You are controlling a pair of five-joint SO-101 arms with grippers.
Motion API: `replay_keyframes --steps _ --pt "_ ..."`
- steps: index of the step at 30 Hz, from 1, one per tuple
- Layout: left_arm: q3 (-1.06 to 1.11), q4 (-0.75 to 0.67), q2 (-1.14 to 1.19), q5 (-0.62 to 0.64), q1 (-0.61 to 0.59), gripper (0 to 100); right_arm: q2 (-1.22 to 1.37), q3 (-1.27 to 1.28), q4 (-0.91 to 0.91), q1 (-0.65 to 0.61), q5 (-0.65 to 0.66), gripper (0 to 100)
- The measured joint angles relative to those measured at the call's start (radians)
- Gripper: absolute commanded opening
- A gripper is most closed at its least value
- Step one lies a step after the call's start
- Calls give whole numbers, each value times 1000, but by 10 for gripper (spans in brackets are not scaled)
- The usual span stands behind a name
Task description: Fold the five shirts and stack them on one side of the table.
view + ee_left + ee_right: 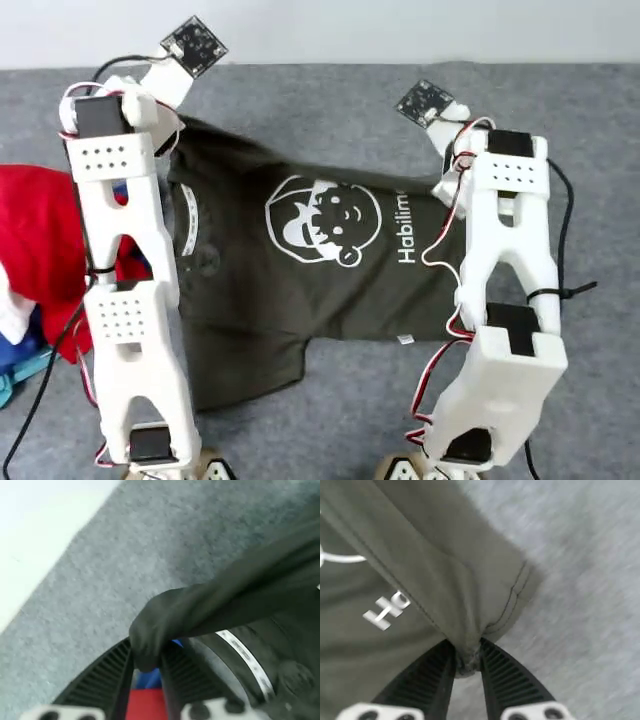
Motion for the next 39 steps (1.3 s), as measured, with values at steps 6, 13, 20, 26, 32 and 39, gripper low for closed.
replay_keyframes --steps 6,13,20,26,32,39 --pt "529 2 -338 0 0 17 -18 0 160 0 -117 9" --pt "1129 0 -727 6 3 17 -29 0 302 0 -169 9" --pt "1571 -2 -987 6 14 17 -29 0 445 -9 -173 9" --pt "1754 -3 -1080 6 14 16 -41 51 470 -21 -172 9" --pt "1878 -3 -1160 6 14 16 -52 186 470 -21 -173 9" --pt "1975 -3 -1229 -18 15 17 -160 215 470 -12 -133 9"
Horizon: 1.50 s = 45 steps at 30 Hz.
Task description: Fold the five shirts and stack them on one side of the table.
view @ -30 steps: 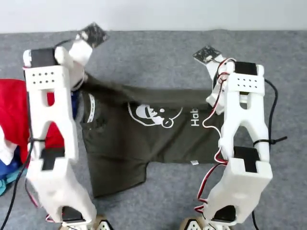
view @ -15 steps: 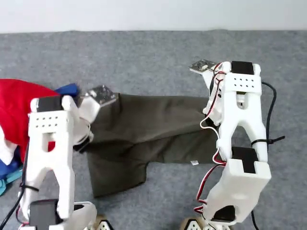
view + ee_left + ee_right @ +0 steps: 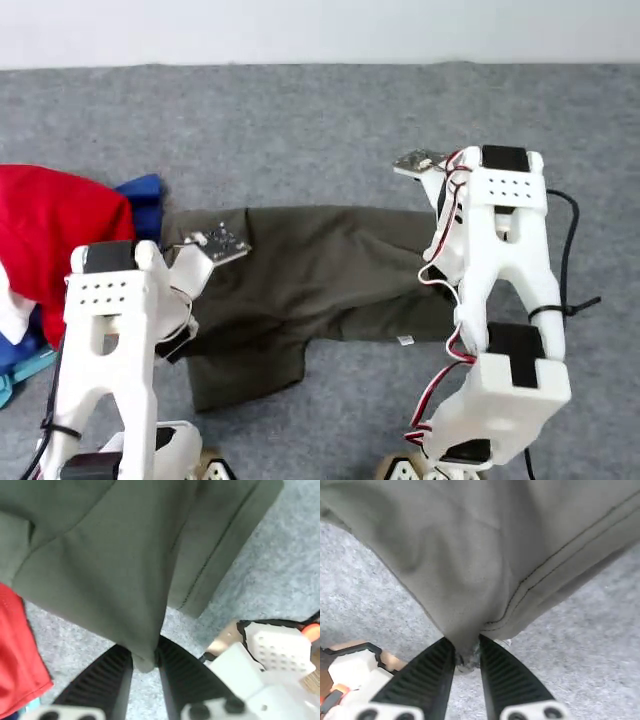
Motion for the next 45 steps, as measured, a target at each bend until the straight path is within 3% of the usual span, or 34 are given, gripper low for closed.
replay_keyframes --steps 8,15,27,31,36,45 --pt "0 -2 -11 -23 0 17 -9 -5 0 117 74 9" --pt "-69 -2 -11 -23 2 17 -9 -51 0 126 87 10" --pt "40 -2 -14 -41 118 33 -9 -51 0 126 115 13" --pt "40 -2 -14 -41 123 144 -9 -51 0 126 115 92" --pt "40 -2 -14 -41 123 152 -9 -51 0 126 115 236" --pt "6 -2 -14 -41 86 152 -9 -51 0 126 115 240"
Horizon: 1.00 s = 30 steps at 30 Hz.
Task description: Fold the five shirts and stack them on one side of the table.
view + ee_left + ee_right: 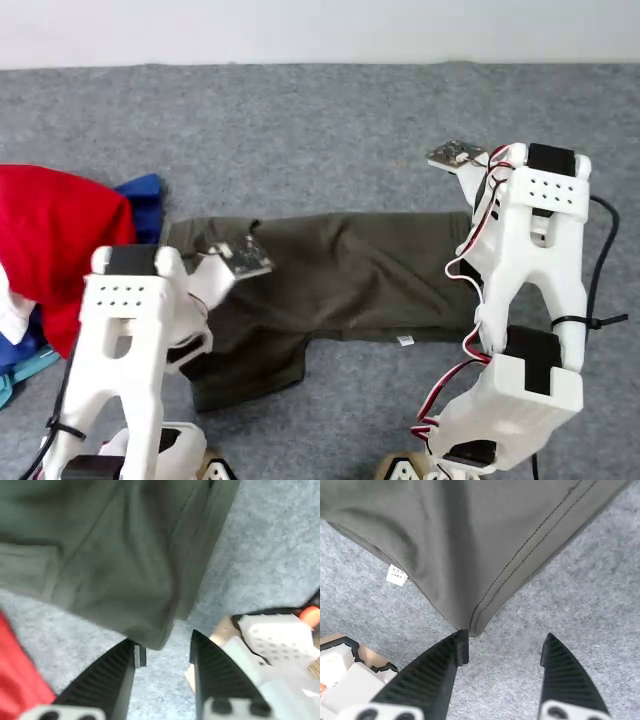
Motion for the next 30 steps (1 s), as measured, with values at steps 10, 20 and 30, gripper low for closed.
replay_keyframes --steps 10,20,30 --pt "-275 0 0 17 -124 105 0 -48 -12 -9 -43 139" --pt "-261 -334 66 391 -95 16 54 -69 -265 -149 -302 10" --pt "-327 -545 457 473 -28 16 233 -71 -387 -226 -423 9"
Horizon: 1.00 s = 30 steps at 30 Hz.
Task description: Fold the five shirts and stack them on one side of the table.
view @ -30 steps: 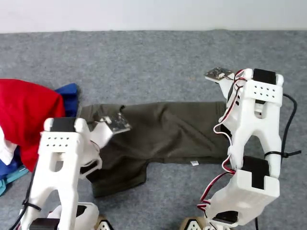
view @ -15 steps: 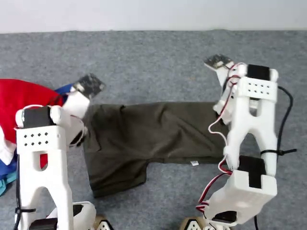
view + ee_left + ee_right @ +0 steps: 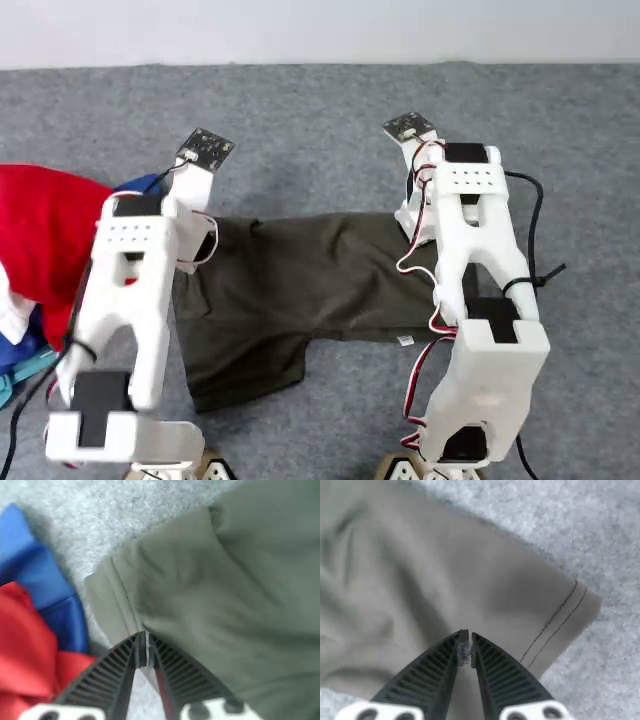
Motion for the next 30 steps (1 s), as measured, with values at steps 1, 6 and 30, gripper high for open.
replay_keyframes --steps 1,6,30 --pt "-28 0 40 3 0 16 3 0 -9 0 -9 9" --pt "-144 0 221 3 -2 16 37 0 -63 3 -25 9" --pt "-845 410 735 2 -98 16 259 -253 -18 184 -25 10"
